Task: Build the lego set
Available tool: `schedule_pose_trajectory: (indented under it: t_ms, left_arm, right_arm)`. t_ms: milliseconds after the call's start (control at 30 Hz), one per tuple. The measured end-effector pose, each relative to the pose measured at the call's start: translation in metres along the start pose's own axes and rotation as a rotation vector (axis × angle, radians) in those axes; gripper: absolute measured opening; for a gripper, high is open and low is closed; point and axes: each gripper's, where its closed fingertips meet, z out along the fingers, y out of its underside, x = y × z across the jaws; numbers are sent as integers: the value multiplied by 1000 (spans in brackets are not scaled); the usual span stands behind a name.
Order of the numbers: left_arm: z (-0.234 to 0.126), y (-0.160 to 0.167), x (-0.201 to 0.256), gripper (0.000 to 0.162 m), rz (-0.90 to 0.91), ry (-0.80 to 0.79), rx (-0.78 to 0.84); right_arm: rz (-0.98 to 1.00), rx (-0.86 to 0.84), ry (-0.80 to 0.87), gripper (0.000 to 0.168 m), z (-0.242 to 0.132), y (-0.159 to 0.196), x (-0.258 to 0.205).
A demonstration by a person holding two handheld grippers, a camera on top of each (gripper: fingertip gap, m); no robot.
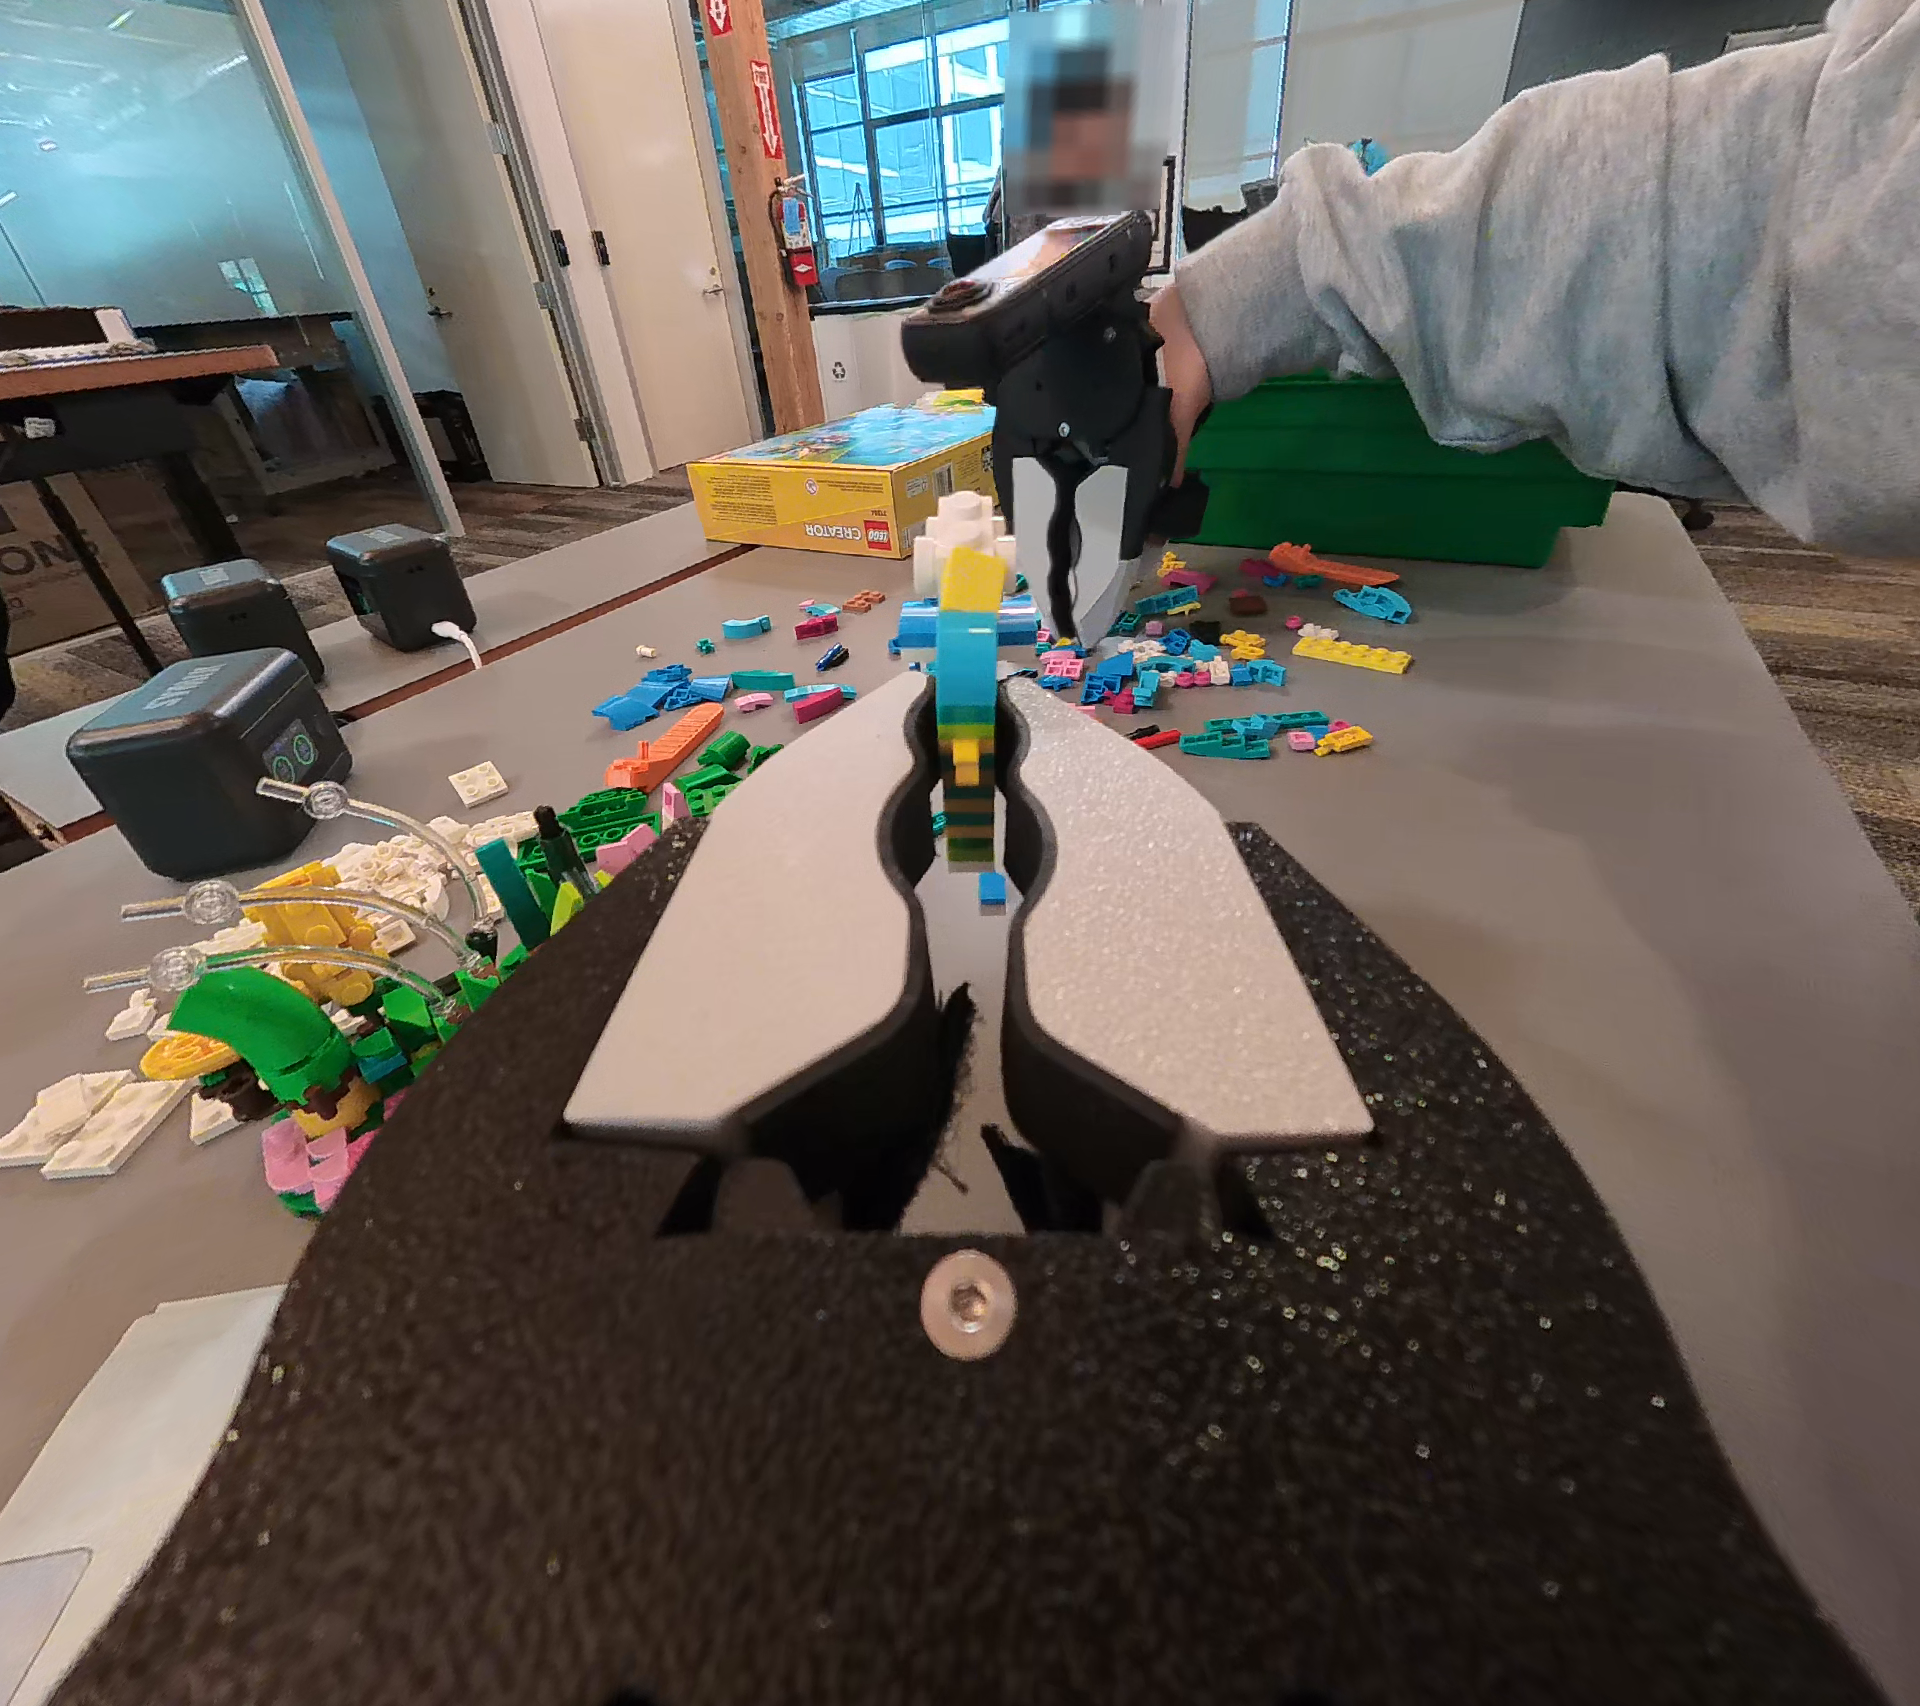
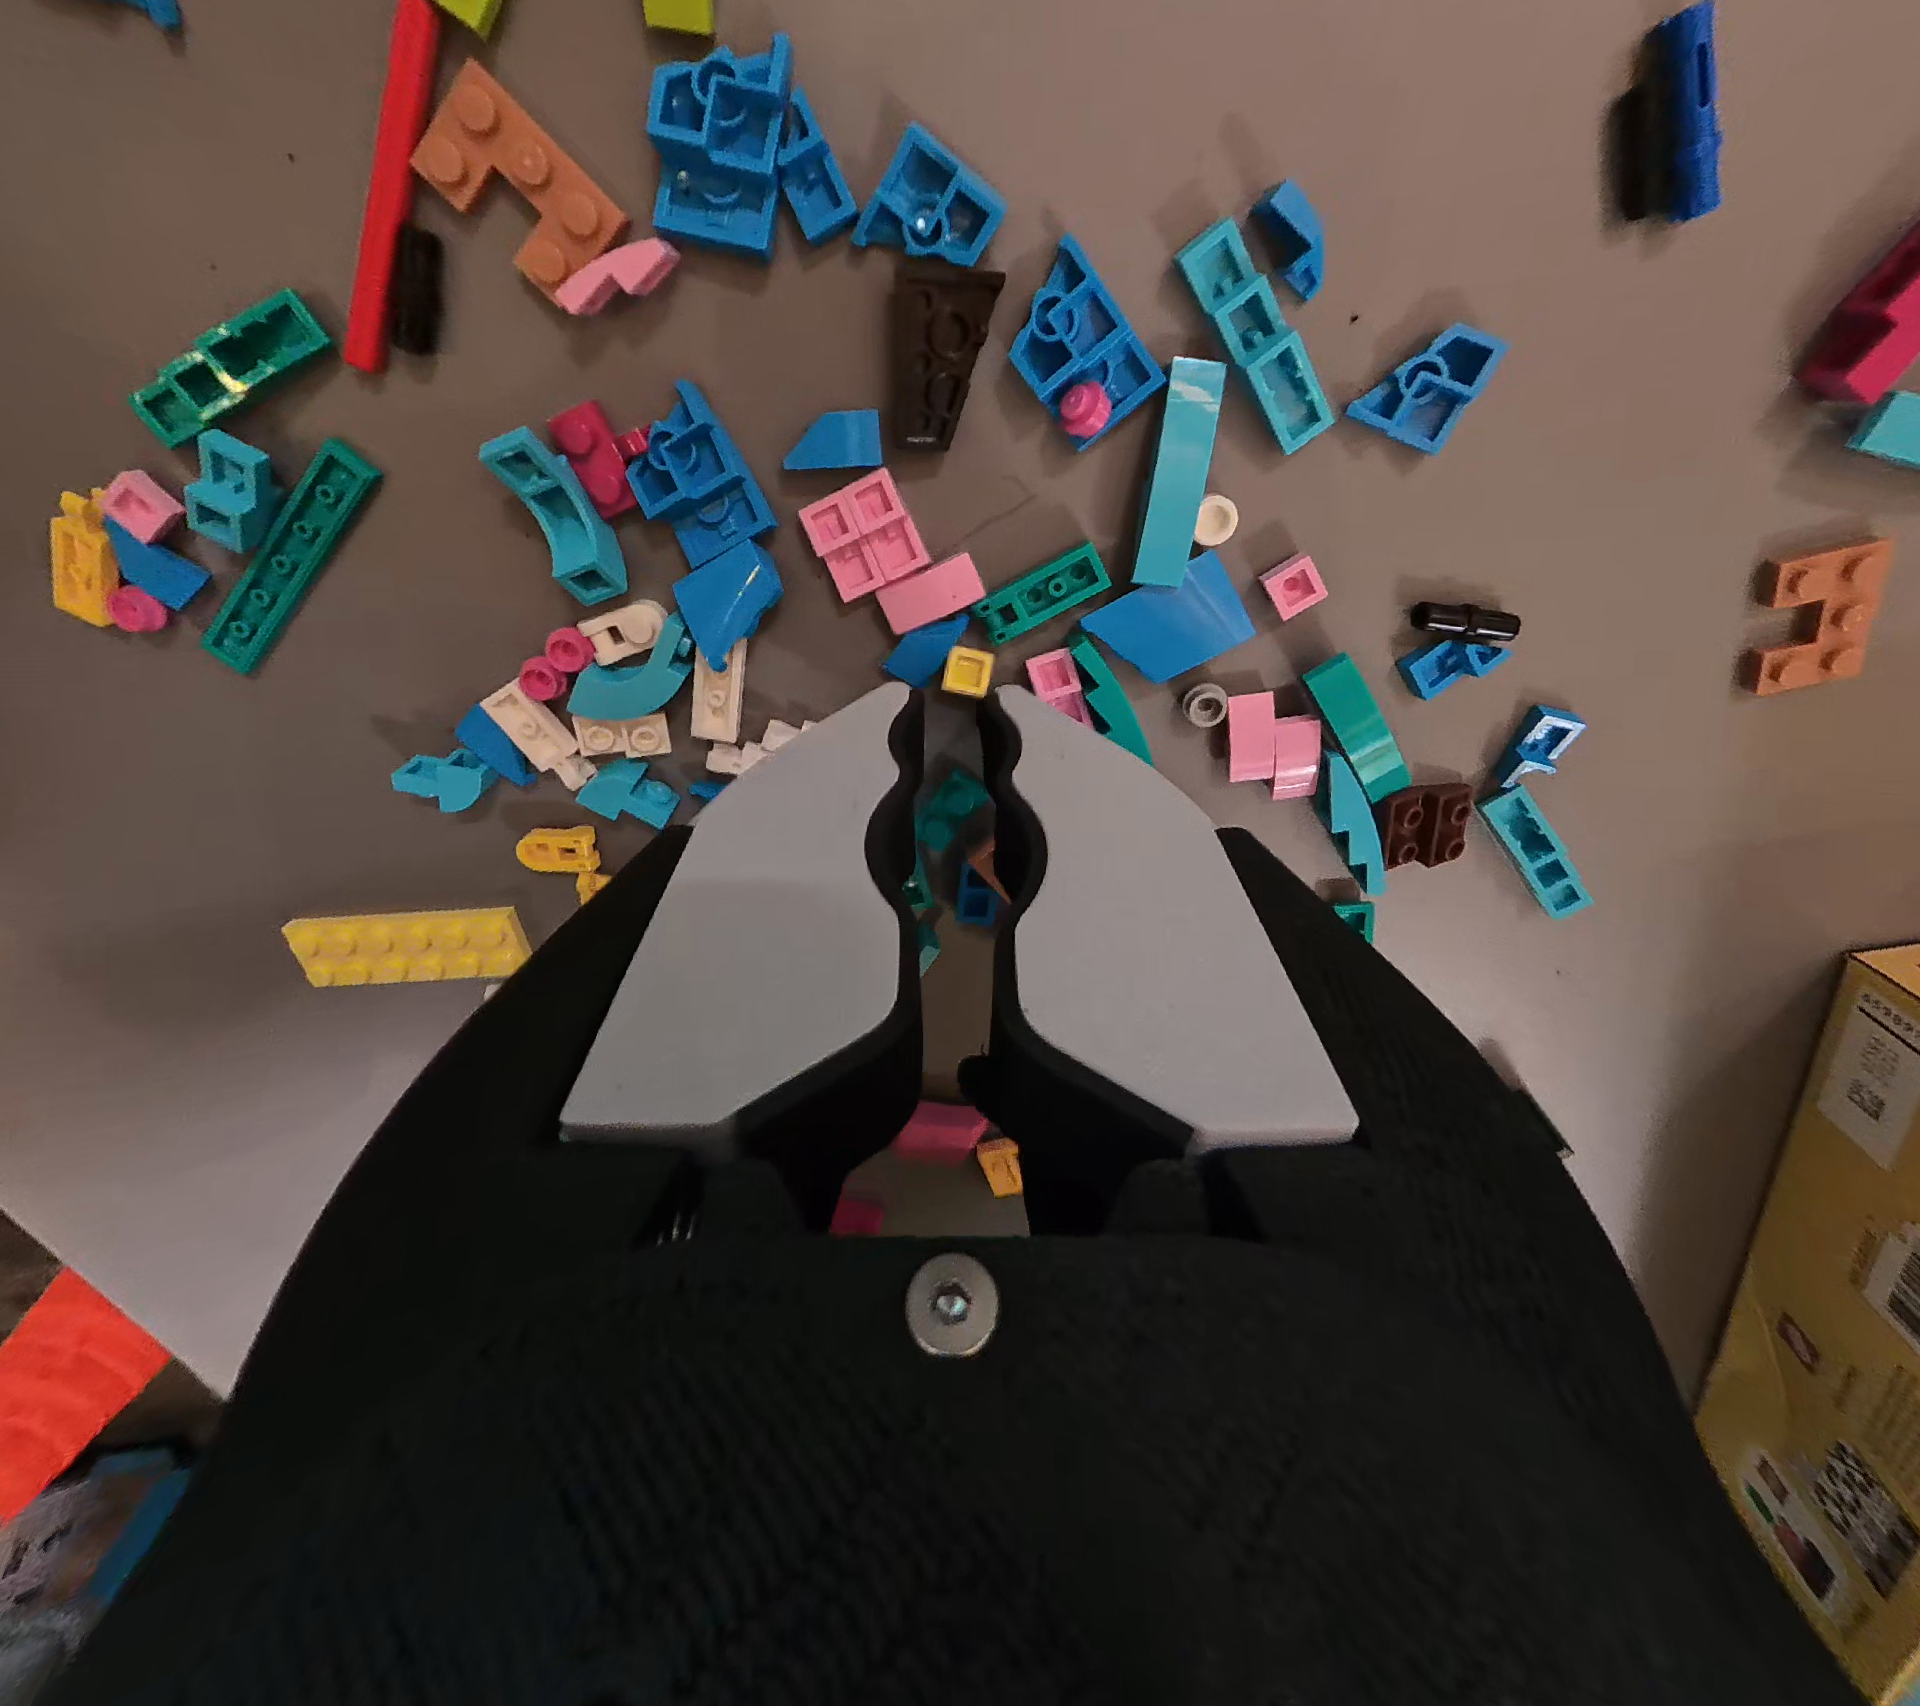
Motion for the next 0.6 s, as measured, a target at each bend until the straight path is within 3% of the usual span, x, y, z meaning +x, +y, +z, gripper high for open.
schedule_pose_trajectory:
  t_ms: [167,433,600]
  left_arm:
    - [0,-1,0,8,3,2,1]
    - [1,-2,1,8,3,8,5]
    - [2,-3,1,8,5,9,6]
  right_arm:
    - [12,40,0,0,1,-5,0]
    - [27,90,7,0,0,-11,-4]
    - [52,107,1,10,0,-13,-2]
